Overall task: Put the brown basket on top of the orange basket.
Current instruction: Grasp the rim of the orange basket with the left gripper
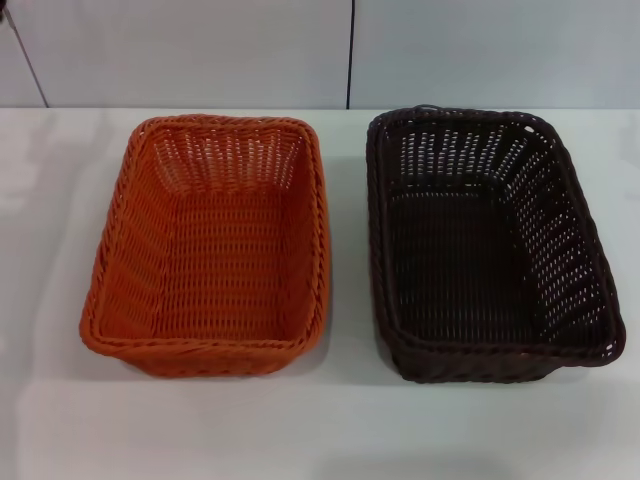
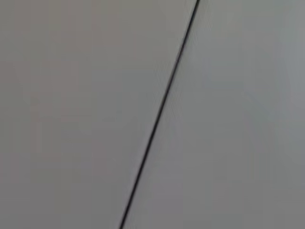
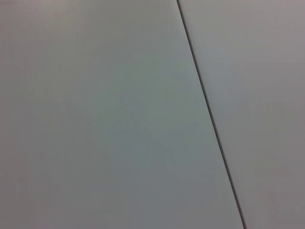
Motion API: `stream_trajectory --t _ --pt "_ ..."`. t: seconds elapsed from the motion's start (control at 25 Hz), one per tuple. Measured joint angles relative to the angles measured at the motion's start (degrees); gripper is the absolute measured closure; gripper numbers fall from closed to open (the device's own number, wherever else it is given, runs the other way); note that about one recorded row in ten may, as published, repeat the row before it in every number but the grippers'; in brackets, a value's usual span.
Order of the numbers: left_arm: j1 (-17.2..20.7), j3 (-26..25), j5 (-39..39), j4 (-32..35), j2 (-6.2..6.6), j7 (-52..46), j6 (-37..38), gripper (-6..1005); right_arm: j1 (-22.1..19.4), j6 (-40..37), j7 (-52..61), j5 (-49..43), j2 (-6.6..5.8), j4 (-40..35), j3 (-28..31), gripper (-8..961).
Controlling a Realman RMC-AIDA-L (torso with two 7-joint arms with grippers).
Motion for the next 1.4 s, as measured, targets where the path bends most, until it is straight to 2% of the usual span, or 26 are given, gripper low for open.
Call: stream_trajectory --t 0.04,0.08,0.12,0.16,0.2,0.24,0.28,0.32,0.36,0.4,0.44,0.56,0.8,0.88,1.12,1.32,1.4 --pt "0.14 1.93 -0.03 2.16 0.97 -2.01 -3.19 156 0.01 0.27 -0.03 0.0 -0.03 -0.05 -0.01 415" --pt "0.12 5.71 0.65 5.27 3.01 -5.45 -8.52 156 0.01 0.41 -0.04 0.0 -0.04 -0.07 -0.01 415" --pt "0.12 5.71 0.65 5.27 3.01 -5.45 -8.52 156 -0.04 0.53 -0.04 0.0 -0.05 -0.1 0.03 414" --pt "-0.09 7.7 1.56 6.7 4.29 -7.84 -11.43 156 -0.1 0.64 -0.05 0.0 -0.05 -0.12 0.05 414" --pt "-0.09 7.7 1.56 6.7 4.29 -7.84 -11.43 156 -0.22 0.83 -0.06 0.0 -0.05 -0.13 0.05 414" --pt "-0.63 10.69 4.38 9.69 6.48 -12.6 -16.51 156 -0.35 1.02 -0.05 0.0 -0.05 -0.14 0.06 413" --pt "-1.19 12.92 13.37 15.5 8.78 -22.11 -23.42 156 -0.48 1.15 -0.05 0.0 -0.05 -0.16 0.07 413" --pt "-1.21 13.16 16.55 16.99 9.11 -24.82 -24.81 156 -0.66 1.22 -0.04 0.0 -0.05 -0.17 0.07 413" --pt "-1.16 13.53 23.4 20.19 9.69 -30.54 -26.94 156 -0.84 1.25 -0.04 0.0 -0.05 -0.2 0.08 412" --pt "-1.16 13.53 23.4 20.19 9.69 -30.54 -26.94 156 -0.99 1.28 -0.04 0.0 -0.05 -0.22 0.08 412" --pt "-1.03 13.53 31.79 22.64 10.35 -39.0 -27.28 156 -1.11 1.33 -0.04 0.0 -0.05 -0.24 0.08 412" --pt "-1.55 12.43 42.73 22.91 11.49 -50.62 -23.33 156 -1.27 1.56 -0.08 0.0 -0.04 -0.32 0.08 411" --pt "-4.76 1.96 58.28 16.76 11.72 -62.89 -7.44 157 -1.15 2.02 -0.11 0.0 -0.52 -0.43 0.08 409" --pt "-5.71 -0.61 66.57 16.53 12.22 -69.51 -2.96 157 -1.09 2.07 -0.12 0.0 -0.63 -0.45 0.08 408" --pt "-9.63 -8.37 99.95 21.38 13.42 -93.67 10.73 157 -0.45 2.13 -0.14 0.0 -0.72 -0.94 -0.32 406" --pt "-13.55 -12.09 126.76 28.87 12.74 -110.49 26.68 157 -0.14 2.13 -0.15 0.0 -0.8 -1.63 -0.02 404" --pt "-15.91 -12.69 137.05 31.97 11.4 -115.98 33.86 157 -0.13 2.14 -0.14 -0.01 -0.89 -1.74 0.03 404"
